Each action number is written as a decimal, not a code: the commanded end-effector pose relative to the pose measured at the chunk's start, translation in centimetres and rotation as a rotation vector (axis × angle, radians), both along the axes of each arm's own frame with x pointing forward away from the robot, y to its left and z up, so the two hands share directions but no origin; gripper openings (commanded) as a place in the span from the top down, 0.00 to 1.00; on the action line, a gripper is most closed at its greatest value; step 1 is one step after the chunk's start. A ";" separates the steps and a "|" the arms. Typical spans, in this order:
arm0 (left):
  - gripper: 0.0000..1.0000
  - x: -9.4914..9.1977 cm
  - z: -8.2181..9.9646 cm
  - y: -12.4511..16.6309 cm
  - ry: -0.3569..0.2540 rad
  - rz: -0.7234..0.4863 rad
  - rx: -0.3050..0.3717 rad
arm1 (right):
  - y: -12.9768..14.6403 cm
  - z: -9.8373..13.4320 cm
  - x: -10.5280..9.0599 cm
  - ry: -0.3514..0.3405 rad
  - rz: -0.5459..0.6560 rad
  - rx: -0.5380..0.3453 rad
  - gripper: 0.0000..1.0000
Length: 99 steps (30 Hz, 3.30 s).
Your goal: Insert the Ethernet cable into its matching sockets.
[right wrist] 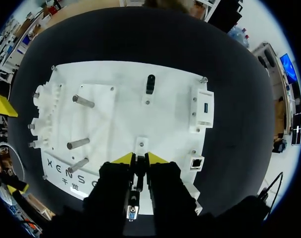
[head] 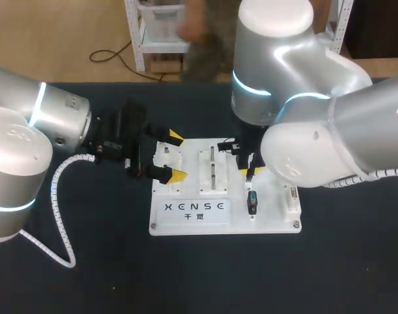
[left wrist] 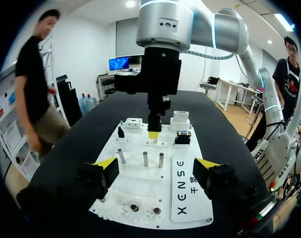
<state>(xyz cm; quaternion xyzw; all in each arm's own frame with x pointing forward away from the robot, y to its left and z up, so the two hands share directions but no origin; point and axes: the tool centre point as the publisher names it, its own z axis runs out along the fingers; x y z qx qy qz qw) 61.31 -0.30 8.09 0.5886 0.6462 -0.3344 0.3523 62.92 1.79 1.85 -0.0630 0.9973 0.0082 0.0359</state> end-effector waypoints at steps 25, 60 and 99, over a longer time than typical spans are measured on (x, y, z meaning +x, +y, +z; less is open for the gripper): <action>0.00 -0.1 -0.1 0.1 -0.003 0.001 -0.004 | -6.3 3.4 0.4 0.055 -0.066 0.012 1.00; 0.00 -0.1 -0.1 0.1 -0.003 0.001 -0.004 | -7.7 1.2 0.4 0.123 -0.065 -0.006 1.00; 0.00 -0.1 -0.1 0.1 -0.003 0.001 -0.004 | -7.4 -1.5 -0.1 0.149 -0.037 -0.024 1.00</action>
